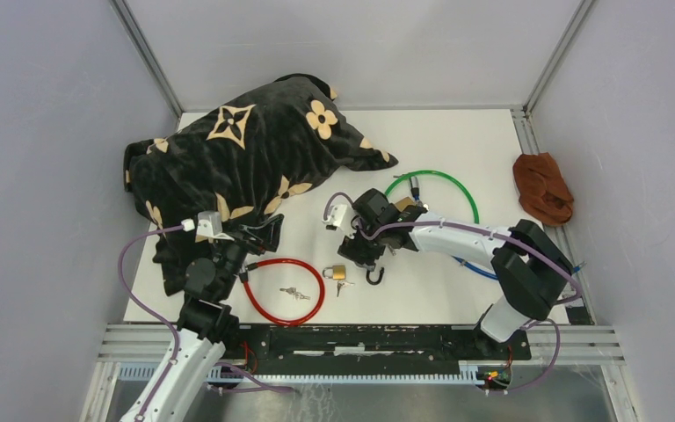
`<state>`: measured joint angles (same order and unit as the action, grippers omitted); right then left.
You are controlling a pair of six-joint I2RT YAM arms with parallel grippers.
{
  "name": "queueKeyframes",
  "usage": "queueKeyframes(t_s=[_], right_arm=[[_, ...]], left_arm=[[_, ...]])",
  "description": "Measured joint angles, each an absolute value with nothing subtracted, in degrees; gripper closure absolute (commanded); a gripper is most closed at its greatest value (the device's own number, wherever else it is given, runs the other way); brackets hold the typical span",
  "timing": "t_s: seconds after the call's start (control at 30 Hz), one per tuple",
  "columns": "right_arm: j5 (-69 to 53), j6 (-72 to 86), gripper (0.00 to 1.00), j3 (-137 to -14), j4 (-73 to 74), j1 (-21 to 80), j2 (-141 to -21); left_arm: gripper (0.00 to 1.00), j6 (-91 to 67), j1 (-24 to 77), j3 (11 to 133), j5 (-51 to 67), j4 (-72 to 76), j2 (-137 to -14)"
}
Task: Lock with the key
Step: Pick up the lock from the center of the board.
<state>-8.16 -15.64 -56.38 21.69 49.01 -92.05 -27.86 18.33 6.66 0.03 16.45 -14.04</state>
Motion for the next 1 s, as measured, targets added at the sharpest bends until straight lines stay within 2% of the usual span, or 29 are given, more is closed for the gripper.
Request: queueKeyframes(t_s=[0.43, 0.7, 0.77, 0.87, 0.93, 1.0], right_arm=[[-5.3, -21.41, 0.26, -58.85, 22.96, 51.59, -97.06], [-3.79, -24.05, 0.57, -60.07, 22.76, 52.18, -99.13], [-3.4, -24.12, 0.71, -60.36, 22.59, 52.18, -99.35], [-2.96, -23.9, 0.86, -60.38, 22.59, 52.18, -99.35], [-2.76, -23.64, 1.0, -60.4, 22.59, 52.18, -99.35], [-2.7, -23.03, 1.0, -60.4, 22.57, 52.18, -99.35]], left_arm=[[0.01, -27.88, 18.33, 6.55, 0.03, 16.45, -13.78], [0.01, -27.88, 18.33, 6.52, 0.03, 16.45, -13.87], [0.01, -27.88, 18.33, 6.52, 0.03, 16.45, -13.87], [0.01, -27.88, 18.33, 6.5, 0.03, 16.47, -13.87], [0.02, -27.88, 18.33, 6.5, 0.1, 16.45, -13.87], [0.08, -27.88, 18.33, 6.5, 1.1, 16.58, -13.87]])
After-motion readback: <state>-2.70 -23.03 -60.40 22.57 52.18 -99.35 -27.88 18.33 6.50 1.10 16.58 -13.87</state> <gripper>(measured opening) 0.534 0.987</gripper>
